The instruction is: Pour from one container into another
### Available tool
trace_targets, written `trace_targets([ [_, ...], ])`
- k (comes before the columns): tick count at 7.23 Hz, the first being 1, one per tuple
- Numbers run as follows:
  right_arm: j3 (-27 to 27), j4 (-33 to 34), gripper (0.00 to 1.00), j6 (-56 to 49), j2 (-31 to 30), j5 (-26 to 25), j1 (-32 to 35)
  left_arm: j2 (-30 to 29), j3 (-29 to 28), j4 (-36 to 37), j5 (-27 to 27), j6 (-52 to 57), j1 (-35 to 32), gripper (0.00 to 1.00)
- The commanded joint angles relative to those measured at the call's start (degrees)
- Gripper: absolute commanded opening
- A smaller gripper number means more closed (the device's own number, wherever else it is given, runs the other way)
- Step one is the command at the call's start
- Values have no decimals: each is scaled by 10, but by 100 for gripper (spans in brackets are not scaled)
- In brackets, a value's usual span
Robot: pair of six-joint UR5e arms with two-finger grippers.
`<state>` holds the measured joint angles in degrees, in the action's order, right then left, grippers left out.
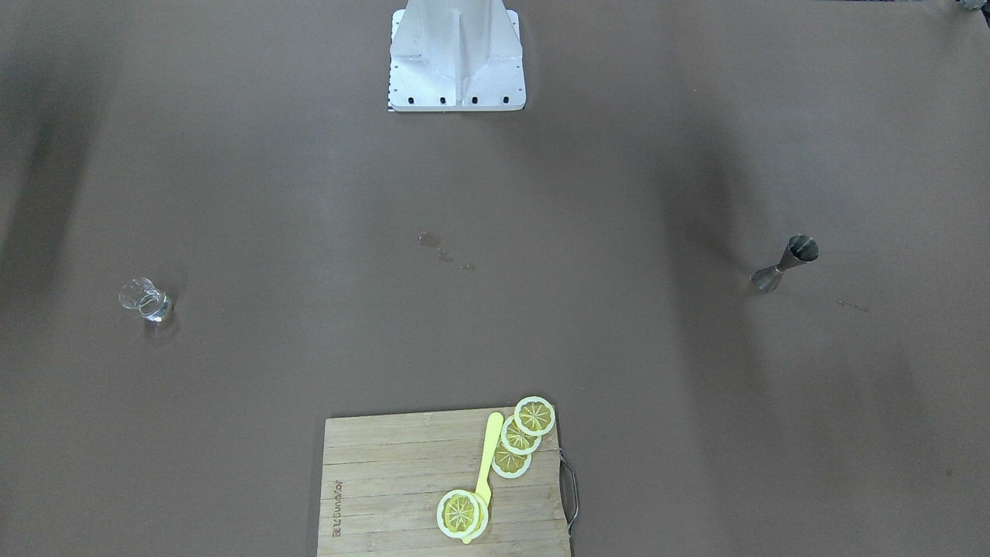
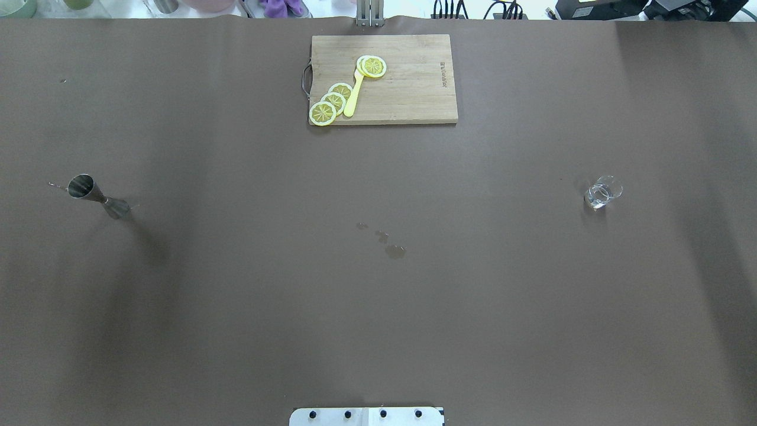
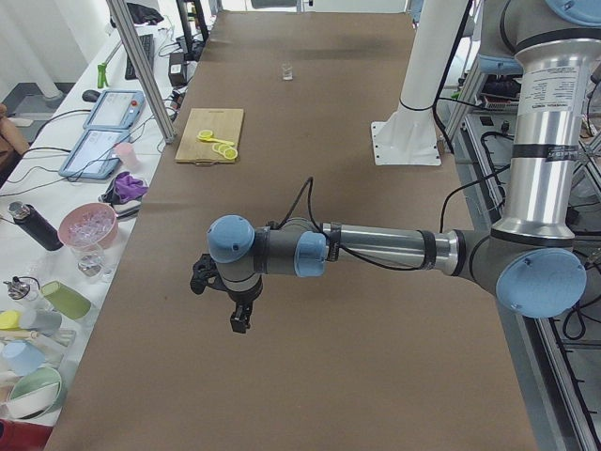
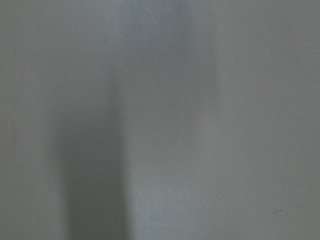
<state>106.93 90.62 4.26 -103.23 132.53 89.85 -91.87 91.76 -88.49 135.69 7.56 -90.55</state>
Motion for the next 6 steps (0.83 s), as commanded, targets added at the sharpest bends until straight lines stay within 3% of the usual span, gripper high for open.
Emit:
trace_targets([
  [1,0,9,100,1,-2,0,1,6,3,0,2,0,-1,99],
  [6,1,9,100,0,0,4,5,8,-2,-1,-2,1,-1,99],
])
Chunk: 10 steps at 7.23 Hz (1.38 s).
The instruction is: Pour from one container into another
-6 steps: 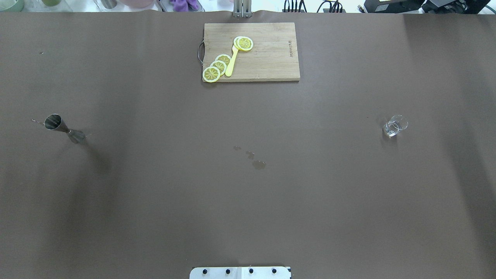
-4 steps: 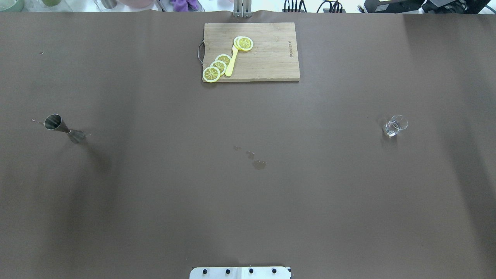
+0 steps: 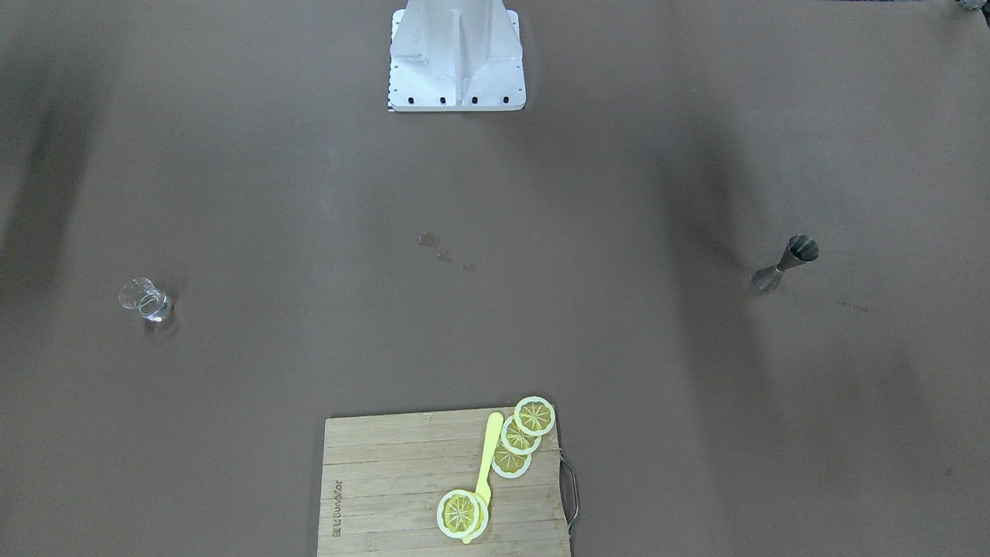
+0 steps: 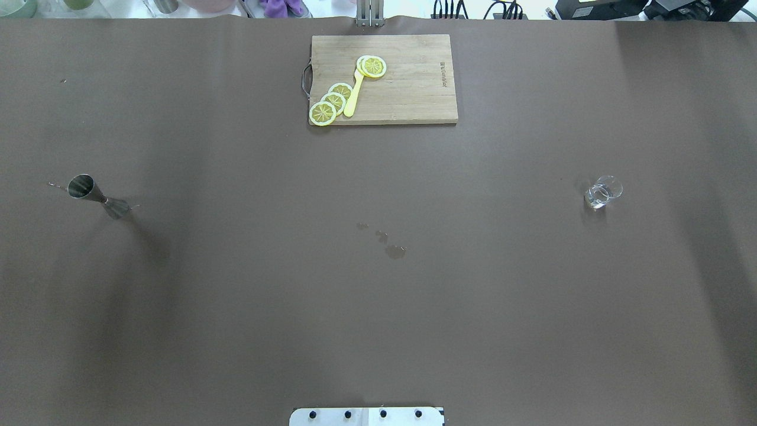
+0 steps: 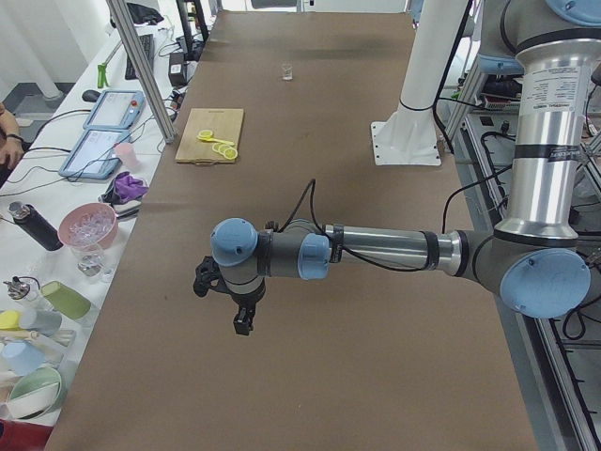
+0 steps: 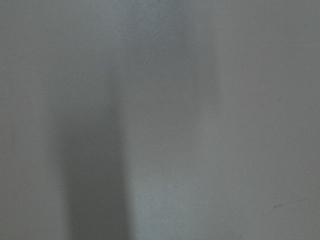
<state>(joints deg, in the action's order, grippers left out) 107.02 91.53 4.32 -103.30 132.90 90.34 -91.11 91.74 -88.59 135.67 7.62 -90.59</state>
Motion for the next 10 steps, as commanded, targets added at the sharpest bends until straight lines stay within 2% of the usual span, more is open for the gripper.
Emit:
trace_targets([
  [1,-1,-4,100,0,-1,2,0,3,-2,1,-1,0,1,99],
  [10,2,-8,100,-28,13,18,-2,3,-2,0,-2,-4,3,99],
])
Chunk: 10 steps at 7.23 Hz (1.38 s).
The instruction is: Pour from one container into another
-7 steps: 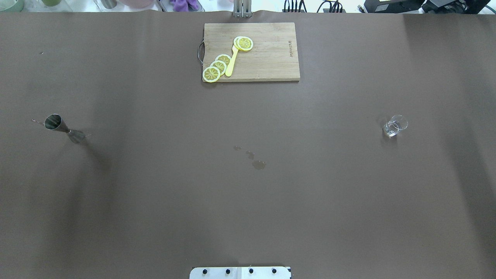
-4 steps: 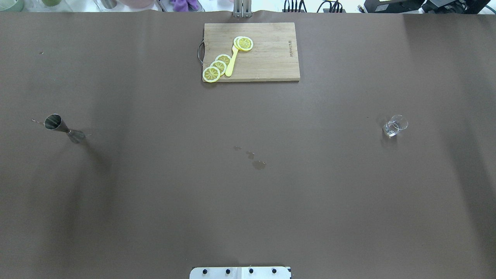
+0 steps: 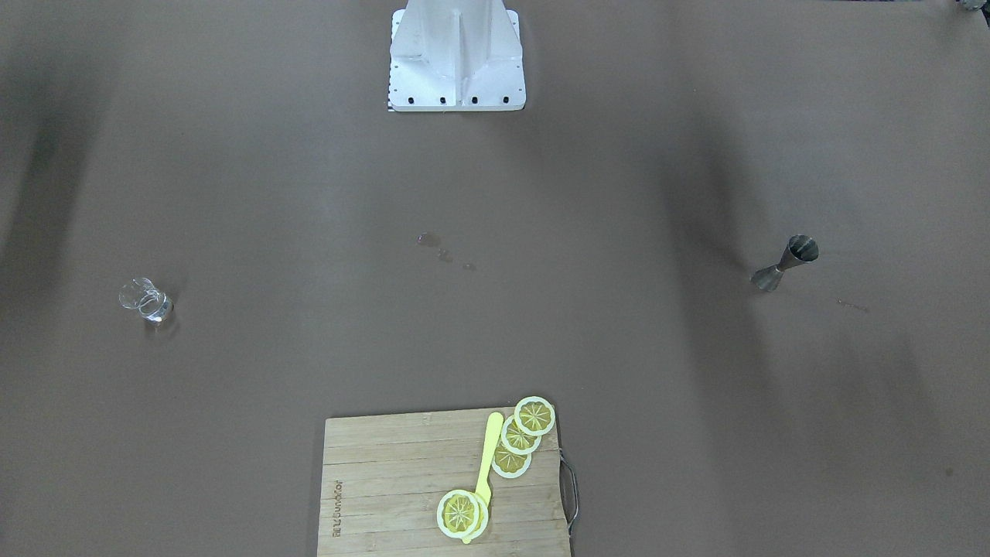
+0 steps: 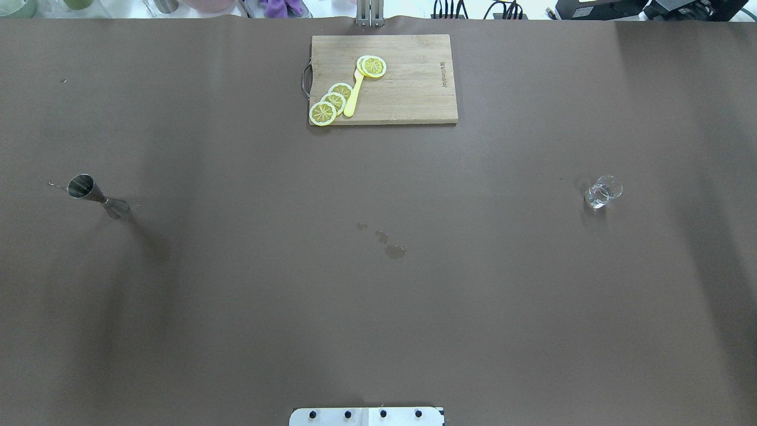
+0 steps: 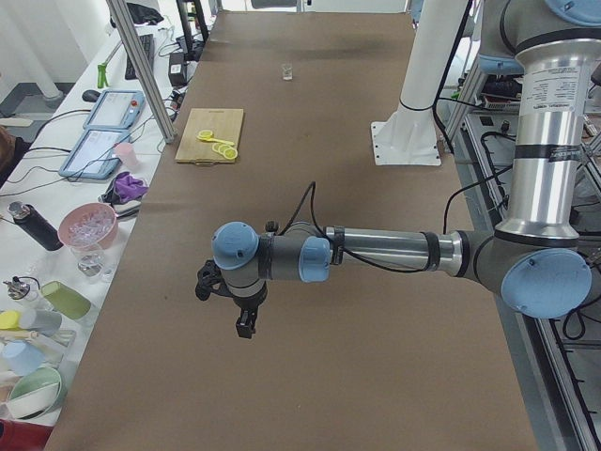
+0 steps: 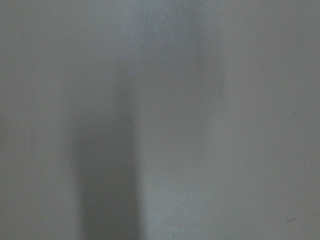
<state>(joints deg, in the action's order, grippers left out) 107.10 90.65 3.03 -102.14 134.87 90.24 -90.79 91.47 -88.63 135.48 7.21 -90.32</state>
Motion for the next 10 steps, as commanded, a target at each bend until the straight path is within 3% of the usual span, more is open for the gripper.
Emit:
trace_targets([
  [1,0,1,100,-24,1,2,-1,-3,0,1,0,-1,1,99],
  [3,10,1,100,-73,0,3,-1,-3,0,1,0,-1,1,99],
  [7,32,-17,100,-65,2,16,-7,-3,-2,2,-1,-1,1,99],
  [8,27,-20,100,-49,2,21,-10,-4,0,7,0,-7,1,99],
  [10,-34,-107,100,-49,2,61,-15,-17,34,42,0,-79,3,99],
])
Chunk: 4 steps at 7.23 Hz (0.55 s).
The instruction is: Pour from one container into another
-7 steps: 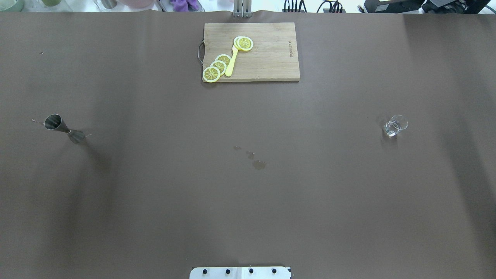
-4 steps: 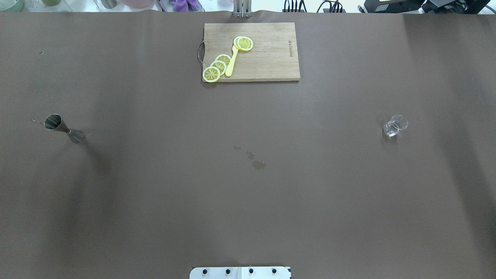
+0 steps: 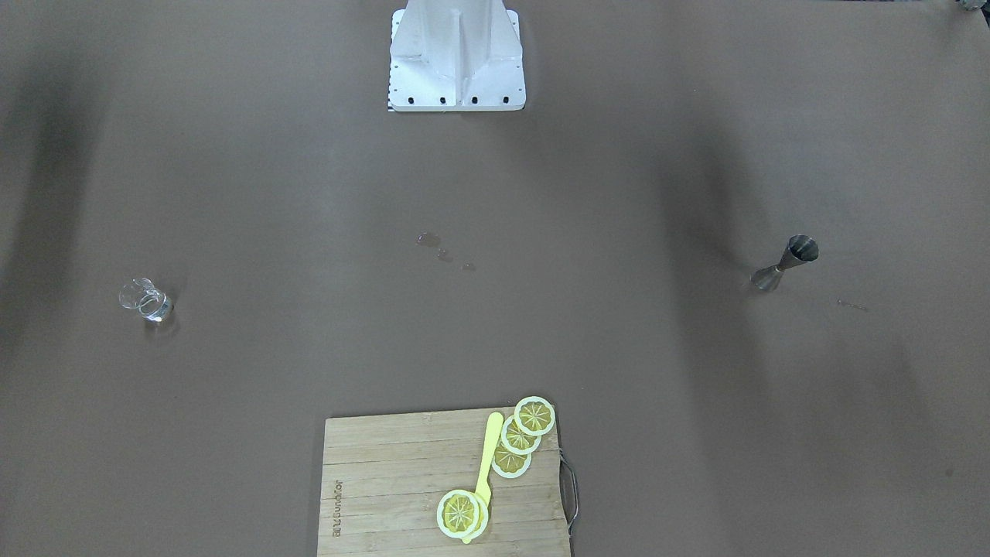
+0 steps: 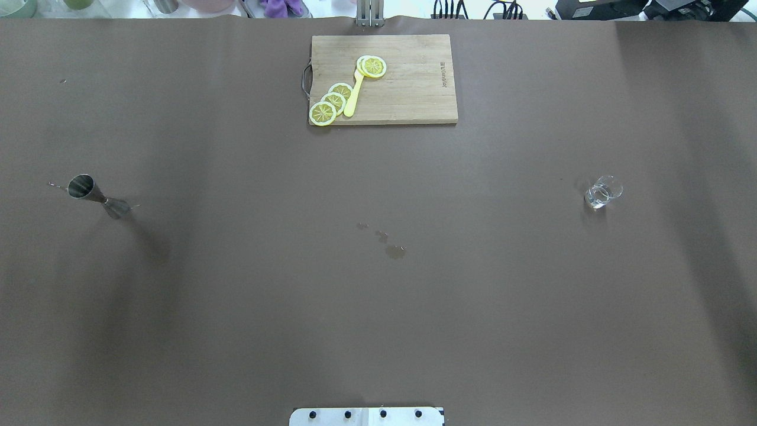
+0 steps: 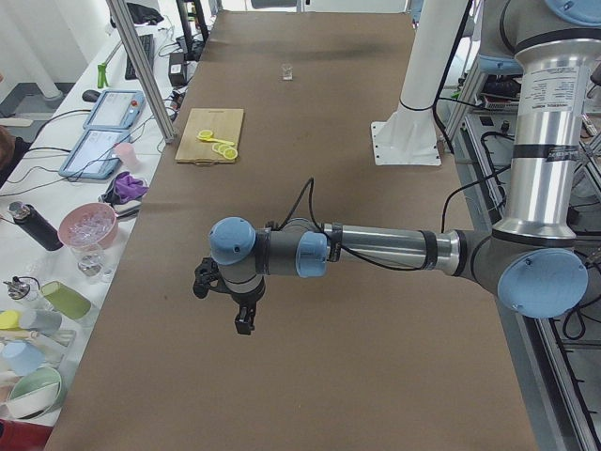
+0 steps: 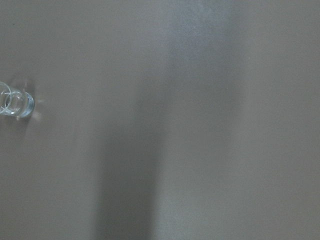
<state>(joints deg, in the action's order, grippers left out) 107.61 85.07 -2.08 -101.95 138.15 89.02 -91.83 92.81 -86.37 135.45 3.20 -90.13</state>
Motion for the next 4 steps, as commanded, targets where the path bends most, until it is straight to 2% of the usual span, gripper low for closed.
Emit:
trace_targets([
  [1,-68,-88,100,2,0,40,-2,-5,57,55,2,-55,1,99],
  [2,-97,-133,100,2,0,59,-3,-6,91,95,3,-72,2,99],
  [4,-128,-184,100,1,0,88,-7,-8,121,110,4,-105,7,99],
])
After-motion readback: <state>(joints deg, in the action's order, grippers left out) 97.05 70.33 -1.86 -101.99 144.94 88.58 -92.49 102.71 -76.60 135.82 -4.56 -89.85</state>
